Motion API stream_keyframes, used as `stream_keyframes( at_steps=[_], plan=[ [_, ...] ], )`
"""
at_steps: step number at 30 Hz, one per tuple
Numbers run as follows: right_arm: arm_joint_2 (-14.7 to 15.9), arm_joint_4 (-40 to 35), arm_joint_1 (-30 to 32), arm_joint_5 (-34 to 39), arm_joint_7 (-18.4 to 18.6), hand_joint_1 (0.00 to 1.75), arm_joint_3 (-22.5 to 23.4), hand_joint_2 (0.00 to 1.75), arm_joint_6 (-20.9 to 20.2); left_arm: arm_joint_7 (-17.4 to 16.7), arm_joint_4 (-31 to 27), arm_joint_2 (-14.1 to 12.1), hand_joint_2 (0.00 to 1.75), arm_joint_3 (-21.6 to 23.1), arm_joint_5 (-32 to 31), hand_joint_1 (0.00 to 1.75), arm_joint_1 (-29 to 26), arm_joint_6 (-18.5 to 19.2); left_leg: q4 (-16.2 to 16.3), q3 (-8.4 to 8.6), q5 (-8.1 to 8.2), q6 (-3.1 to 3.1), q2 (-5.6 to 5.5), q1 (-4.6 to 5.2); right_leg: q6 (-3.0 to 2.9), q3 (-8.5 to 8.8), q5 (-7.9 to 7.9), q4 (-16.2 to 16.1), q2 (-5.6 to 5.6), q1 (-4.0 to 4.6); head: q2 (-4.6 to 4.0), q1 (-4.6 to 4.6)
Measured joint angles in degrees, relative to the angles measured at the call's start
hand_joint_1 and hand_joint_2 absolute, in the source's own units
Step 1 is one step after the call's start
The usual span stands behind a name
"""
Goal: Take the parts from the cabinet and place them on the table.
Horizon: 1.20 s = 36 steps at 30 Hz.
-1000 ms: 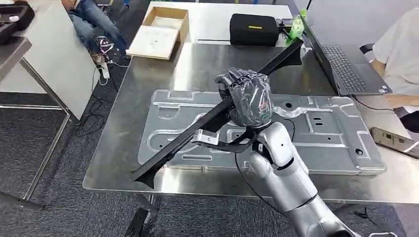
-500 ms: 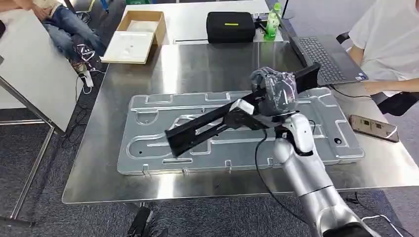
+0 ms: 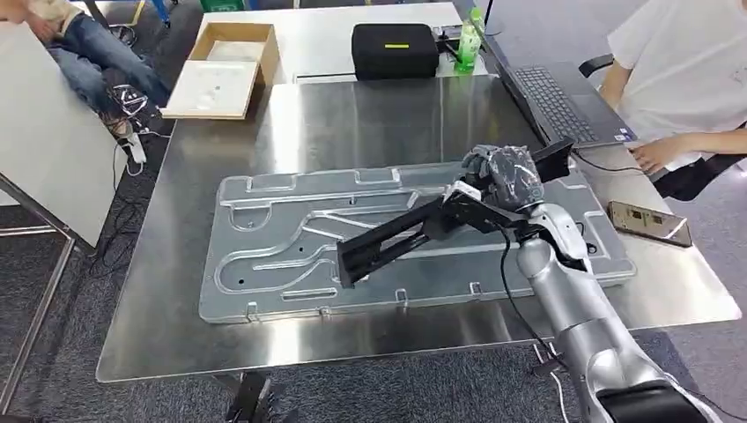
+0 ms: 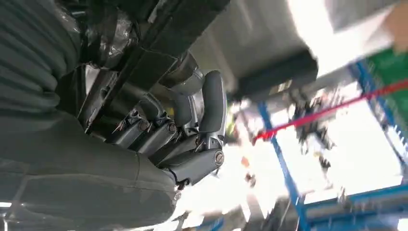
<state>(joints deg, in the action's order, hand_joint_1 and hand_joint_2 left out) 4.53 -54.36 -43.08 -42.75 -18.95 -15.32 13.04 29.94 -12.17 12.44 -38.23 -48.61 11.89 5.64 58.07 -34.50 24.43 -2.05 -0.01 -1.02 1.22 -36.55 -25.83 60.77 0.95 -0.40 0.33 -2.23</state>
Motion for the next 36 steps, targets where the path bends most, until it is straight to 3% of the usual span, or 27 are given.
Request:
stream_keyframes(
  at_steps=[3, 4, 5, 6, 8, 9, 10, 11, 13, 14, 15, 16, 18, 19, 20, 21, 24, 25, 26, 28, 29, 30, 32, 34, 35, 36],
  plan=[
    [0.63, 1.36, -0.58, 2.42, -2.31, 1.75, 0.0, 1.75, -4.17, 0.26, 0.0, 0.0, 1.75, 0.28, 0.0, 0.0, 0.0, 1.03, 0.0, -0.06, -0.06, -0.2, 0.12, -0.05, 1.07, -5.82, -5.67, 11.73, -0.41, -0.57, 0.0, 0.02],
    [0.76, 1.81, -0.58, 2.64, -2.68, 1.75, -0.02, 1.75, -4.69, 0.26, 0.0, 0.0, 1.75, 0.43, 0.0, 0.0, -0.06, 1.11, 0.02, -0.05, -0.02, -0.2, 0.14, -0.08, 1.35, -7.55, -6.51, 14.98, -0.45, -0.79, 0.0, 0.02],
    [0.96, 2.14, -0.59, 2.71, -2.9, 1.75, -0.02, 1.75, -5.0, 0.28, 0.0, 0.0, 1.75, 0.55, 0.0, 0.0, -0.08, 1.24, 0.08, -0.01, 0.04, -0.11, 0.13, -0.16, 1.59, -8.2, -5.87, 15.76, -0.55, -1.07, 0.0, 0.02],
    [1.09, 2.36, -0.68, 2.86, -3.25, 1.75, -0.02, 1.75, -5.43, 0.28, 0.0, 0.0, 1.75, 0.61, -0.02, 0.0, -0.08, 1.44, 0.19, 0.06, 0.16, 0.07, 0.13, -0.33, 1.78, -7.29, -3.91, 13.49, -0.68, -1.29, 0.0, 0.02],
    [1.16, 2.64, -1.2, 3.27, -3.79, 1.75, -0.04, 1.75, -6.2, 0.33, 0.0, 0.0, 1.75, 0.87, -0.06, 0.0, -0.06, 1.88, 0.59, 0.29, 0.63, 0.78, 0.14, -0.78, 2.23, -2.08, 1.48, 3.18, -1.08, -1.68, 0.0, 0.02],
    [1.18, 2.75, -1.43, 3.38, -4.38, 1.75, -0.09, 1.75, -6.42, 0.35, 0.0, -0.06, 1.75, 0.98, -0.09, 0.0, -0.06, 2.03, 0.83, 0.28, 0.89, 1.21, 0.18, -0.7, 2.49, -0.13, 1.79, -1.22, -1.56, -1.86, 0.0, 0.0],
    [1.22, 2.84, -1.72, 3.34, -5.08, 1.75, -0.3, 1.75, -6.42, 0.37, 0.0, -0.09, 1.75, 1.03, -0.15, 0.0, 0.01, 2.12, 1.06, 0.08, 1.03, 1.66, 0.07, -0.41, 1.83, 0.04, 1.49, -1.39, -1.17, -1.17, 0.0, 0.02],
    [1.46, 2.82, -1.71, 3.17, -5.96, 1.75, -0.63, 1.75, -6.11, 0.41, 0.0, -0.11, 1.75, 1.07, -0.22, 0.0, -0.06, 2.27, 0.85, 0.1, 0.98, 1.94, 0.1, -0.39, 1.06, -0.15, 1.54, -1.23, -0.85, -1.18, 0.0, 0.13],
    [1.7, 2.66, -1.52, 2.62, -7.06, 1.75, -1.42, 1.75, -5.43, 0.41, 0.0, -0.11, 1.75, 1.22, -0.28, 0.0, -0.09, 2.49, 0.49, 0.31, 0.85, 2.68, 0.18, -0.49, 0.26, -0.3, 1.47, -1.1, -0.74, -0.83, 0.0, 0.09],
    [1.73, 2.09, -1.38, 2.27, -7.36, 1.75, -1.9, 1.75, -5.0, 0.39, 0.0, -0.11, 1.75, 1.36, -0.42, 0.0, -0.09, 2.6, 0.55, 0.25, 1.01, 3.12, 0.23, -0.54, -0.48, -0.13, 1.79, -1.43, -0.63, -1.11, 0.0, 0.13],
    [1.73, 1.1, -1.12, 2.05, -7.47, 1.75, -2.49, 1.75, -4.54, 0.31, 0.0, -0.11, 1.75, 1.46, -0.5, 0.0, -0.18, 2.66, 1.85, -0.18, 1.97, 3.18, 0.18, -0.72, -0.85, -0.03, 1.88, -1.57, -0.69, -1.22, 0.0, 0.09],
    [1.83, 0.22, -1.07, 1.83, -7.43, 1.75, -2.95, 1.75, -4.28, 0.33, 0.0, -0.11, 1.75, 1.51, -0.59, 0.0, -0.26, 2.77, 4.64, -1.47, 3.97, 3.08, 0.17, -0.65, -1.45, -0.08, 1.87, -1.57, -0.68, -1.12, 0.0, 0.17],
    [1.9, -1.47, -0.74, 1.26, -7.21, 1.75, -4.09, 1.75, -4.1, 0.33, 0.0, -0.11, 1.75, 1.64, -0.74, 0.0, -0.24, 2.88, 13.96, -5.7, 8.43, 3.01, 0.15, -0.6, -1.94, -0.14, 1.87, -1.56, -0.65, -0.74, 0.0, 0.13],
    [1.9, -2.32, -0.47, 1.09, -7.1, 1.75, -4.83, 1.75, -4.1, 0.35, 0.0, -0.11, 1.75, 1.75, -0.77, 0.0, -0.23, 2.95, 17.78, -7.5, 9.61, 2.99, 0.14, -0.47, -2.09, -0.15, 1.82, -1.54, -0.61, -0.49, 0.0, 0.13],
    [1.9, -3.06, -0.13, 0.89, -7.01, 1.75, -5.51, 1.75, -4.12, 0.35, 0.0, -0.11, 1.75, 1.9, -0.81, 0.0, -0.23, 2.97, 19.38, -8.35, 9.49, 2.84, 0.14, -0.4, -2.14, -0.07, 1.78, -1.52, -0.48, -0.27, 0.0, 0.13],
    [1.9, -3.63, 0.14, 0.67, -6.97, 1.75, -5.95, 1.75, -4.12, 0.39, 0.0, -0.11, 1.75, 2.03, -0.81, 0.0, -0.22, 2.99, 17.76, -7.69, 7.94, 2.54, 0.14, -0.25, -2.21, 0.04, 1.74, -1.49, -0.35, -0.06, 0.0, 0.13],
    [1.92, -5.34, 0.19, -0.01, -6.97, 1.75, -6.58, 1.75, -3.86, 0.41, 0.0, -0.11, 1.75, 2.27, -0.81, 0.0, -0.07, 2.99, 3.95, -1.18, 1.04, 1.01, -0.02, 0.35, -2.15, 0.27, 1.57, -1.28, -0.17, 0.29, 0.0, 0.11],
    [2.03, -5.84, 0.15, -0.58, -6.95, 1.75, -6.82, 1.75, -3.24, 0.41, 0.0, -0.17, 1.75, 2.36, -0.81, 0.0, 0.02, 2.99, 1.82, -0.2, 1.62, 0.62, -0.01, 0.69, -1.89, 0.04, 1.42, -1.03, -0.14, 0.77, 0.0, 0.11],
    [2.12, -6.51, 0.17, -1.7, -6.82, 1.75, -7.27, 1.75, -2.12, 0.41, 0.0, -0.15, 1.75, 2.45, -0.81, 0.0, 0.06, 2.99, 1.65, -0.21, 1.39, 0.87, 0.1, 0.64, -1.61, -0.07, 1.53, -1.06, -0.05, 0.52, 0.0, 0.11],
    [2.2, -7.91, 0.46, -4.18, -6.6, 1.75, -7.89, 1.75, 0.61, 0.41, 0.0, -0.13, 1.75, 2.49, -0.83, 0.0, 0.04, 2.99, 1.52, -0.26, 1.31, 0.63, 0.05, 0.89, -1.09, -0.09, 1.63, -1.24, -0.08, 0.24, 0.0, 0.13],
    [2.31, -8.61, 0.45, -5.22, -6.23, 1.75, -8.0, 1.75, 2.1, 0.39, 0.0, -0.05, 1.75, 2.51, -0.81, 0.0, 0.06, 2.99, 0.94, -0.08, 0.97, 0.25, 0.08, 0.59, -0.7, -0.02, 1.66, -1.3, -0.05, 0.55, 0.0, 0.11],
    [2.53, -9.44, 0.6, -6.6, -5.92, 1.75, -8.09, 1.75, 3.71, 0.35, 0.0, 0.02, 1.75, 2.56, -0.81, 0.0, 0.08, 2.99, 0.37, 0.25, 0.53, 0.04, 0.33, 0.2, -0.56, -0.14, 1.2, -0.86, -0.15, 0.18, 0.0, 0.13],
    [2.56, -11.44, 0.64, -8.03, -5.41, 1.75, -8.46, 1.75, 6.59, 0.33, 0.0, 0.09, 1.75, 2.6, -0.81, 0.0, 0.08, 3.04, 0.11, 0.25, 0.35, -0.34, 0.38, 0.21, 0.18, -2.73, -2.54, 4.61, -0.37, -0.01, 0.0, 0.05],
    [2.58, -13.27, 1.17, -8.4, -4.7, 1.75, -8.96, 1.75, 6.57, 0.33, 0.0, 0.24, 1.75, 2.73, -0.79, 0.0, 0.04, 3.06, 0.14, 0.22, 0.39, -0.35, 0.4, 0.22, 0.85, -7.03, -6.35, 13.74, -0.44, -0.38, 0.0, 0.02],
    [2.58, -13.84, 1.53, -8.68, -4.36, 0.0, -9.18, 0.0, 6.35, 0.33, 0.0, 0.24, 1.75, 2.84, -0.79, 0.0, 0.04, 3.12, 0.16, 0.23, 0.42, -0.32, 0.4, 0.19, 1.08, -8.33, -6.54, 16.13, -0.55, -0.56, 0.0, 0.04],
    [2.58, -14.25, 1.75, -8.88, -4.08, 0.0, -9.4, 0.0, 6.26, 0.33, 0.0, 0.24, 1.75, 2.88, -0.79, 0.0, 0.03, 3.19, 0.19, 0.24, 0.48, -0.23, 0.39, 0.12, 1.25, -8.18, -5.47, 15.45, -0.67, -0.77, 0.0, 0.02]
  ],
)
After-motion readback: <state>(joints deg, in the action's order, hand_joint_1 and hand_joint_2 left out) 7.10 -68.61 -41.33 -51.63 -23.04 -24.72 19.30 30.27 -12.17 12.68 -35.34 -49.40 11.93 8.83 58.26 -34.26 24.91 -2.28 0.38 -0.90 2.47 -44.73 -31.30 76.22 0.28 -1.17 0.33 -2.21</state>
